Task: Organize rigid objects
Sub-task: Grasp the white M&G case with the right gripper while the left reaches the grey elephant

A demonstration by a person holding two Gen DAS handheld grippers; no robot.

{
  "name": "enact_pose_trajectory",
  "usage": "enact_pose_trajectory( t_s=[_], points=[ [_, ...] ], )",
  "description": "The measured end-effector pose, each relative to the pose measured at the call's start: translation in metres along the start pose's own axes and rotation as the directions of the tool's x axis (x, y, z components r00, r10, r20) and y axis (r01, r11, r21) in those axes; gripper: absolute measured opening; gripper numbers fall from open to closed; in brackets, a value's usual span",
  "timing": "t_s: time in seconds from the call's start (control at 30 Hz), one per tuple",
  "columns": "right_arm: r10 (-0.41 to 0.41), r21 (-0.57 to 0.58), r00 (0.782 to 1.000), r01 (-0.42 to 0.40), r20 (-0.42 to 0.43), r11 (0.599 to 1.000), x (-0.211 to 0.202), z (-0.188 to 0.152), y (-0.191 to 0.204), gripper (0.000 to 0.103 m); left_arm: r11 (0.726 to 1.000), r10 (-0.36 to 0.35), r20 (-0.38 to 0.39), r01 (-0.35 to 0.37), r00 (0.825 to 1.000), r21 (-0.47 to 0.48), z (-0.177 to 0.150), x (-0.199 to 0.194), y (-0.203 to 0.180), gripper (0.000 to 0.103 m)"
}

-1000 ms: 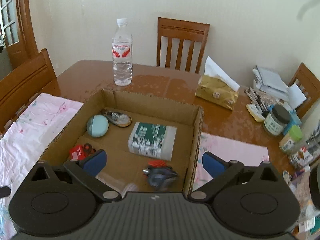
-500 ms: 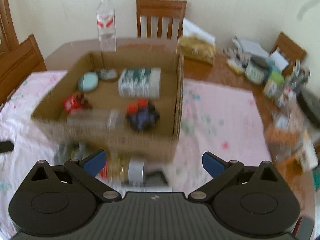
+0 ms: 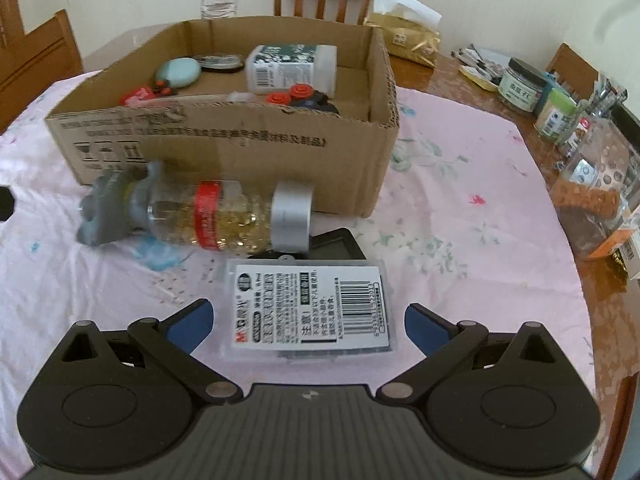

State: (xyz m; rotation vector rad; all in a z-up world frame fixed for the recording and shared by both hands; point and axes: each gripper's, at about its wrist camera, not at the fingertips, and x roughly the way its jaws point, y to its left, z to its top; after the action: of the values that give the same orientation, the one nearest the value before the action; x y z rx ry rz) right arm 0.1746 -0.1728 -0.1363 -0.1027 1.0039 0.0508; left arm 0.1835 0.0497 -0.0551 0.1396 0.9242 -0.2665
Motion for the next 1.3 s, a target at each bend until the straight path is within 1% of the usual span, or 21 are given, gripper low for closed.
enact_pose_trajectory(
  t_s=[0.07, 0.2, 0.4, 0.63, 0.77, 0.93, 1.07, 1.13, 1.3],
  points=[
    [-0.003, 0.002, 1.0, 0.003, -0.017, 1.0, 0.006, 0.001, -0.002, 0.103, 1.0, 0.001, -0.008, -0.001, 1.0, 0.004, -0.001, 0.002, -0.002, 0.098],
    [0.043, 0.04, 0.999, -0.042, -0.027, 0.998, 0.009, -0.001, -0.014, 0.103, 1.0, -0.005, -0.016, 0.005, 1.0, 0.002, -0.001, 0.005, -0.005, 0.098],
    [0.062, -0.002, 0.998, -0.062, 0.014, 0.998, 0.008, -0.008, -0.015, 0.103, 1.0, -0.023, -0.028, 0.023, 0.999, -0.006, 0.004, 0.018, -0.014, 0.098],
    [0.066, -0.011, 0.998, -0.066, 0.017, 0.998, 0.007, -0.008, -0.014, 0.103, 0.999, -0.032, -0.042, 0.031, 0.999, -0.009, 0.016, 0.043, -0.029, 0.098],
    [0.078, -0.026, 0.997, -0.078, 0.012, 0.997, 0.007, -0.007, -0.015, 0.103, 1.0, -0.016, -0.07, 0.018, 0.997, 0.025, 0.015, 0.062, -0.037, 0.098],
    [0.086, -0.035, 0.996, -0.085, 0.011, 0.996, 0.007, -0.006, -0.016, 0.103, 1.0, 0.02, -0.101, -0.019, 0.995, 0.011, 0.012, 0.078, -0.033, 0.099],
    [0.091, -0.041, 0.996, -0.09, 0.007, 0.995, 0.007, -0.006, -0.016, 0.103, 1.0, 0.005, -0.111, -0.007, 0.994, -0.013, 0.006, 0.076, -0.022, 0.099],
    [0.092, -0.042, 0.996, -0.091, 0.004, 0.995, 0.008, -0.005, -0.017, 0.103, 1.0, 0.013, -0.115, -0.014, 0.993, -0.003, 0.003, 0.073, -0.018, 0.101],
    [0.092, -0.042, 0.996, -0.091, 0.006, 0.995, 0.009, -0.004, -0.016, 0.103, 0.999, 0.028, -0.107, -0.025, 0.994, 0.03, -0.003, 0.067, -0.014, 0.101]
  ],
)
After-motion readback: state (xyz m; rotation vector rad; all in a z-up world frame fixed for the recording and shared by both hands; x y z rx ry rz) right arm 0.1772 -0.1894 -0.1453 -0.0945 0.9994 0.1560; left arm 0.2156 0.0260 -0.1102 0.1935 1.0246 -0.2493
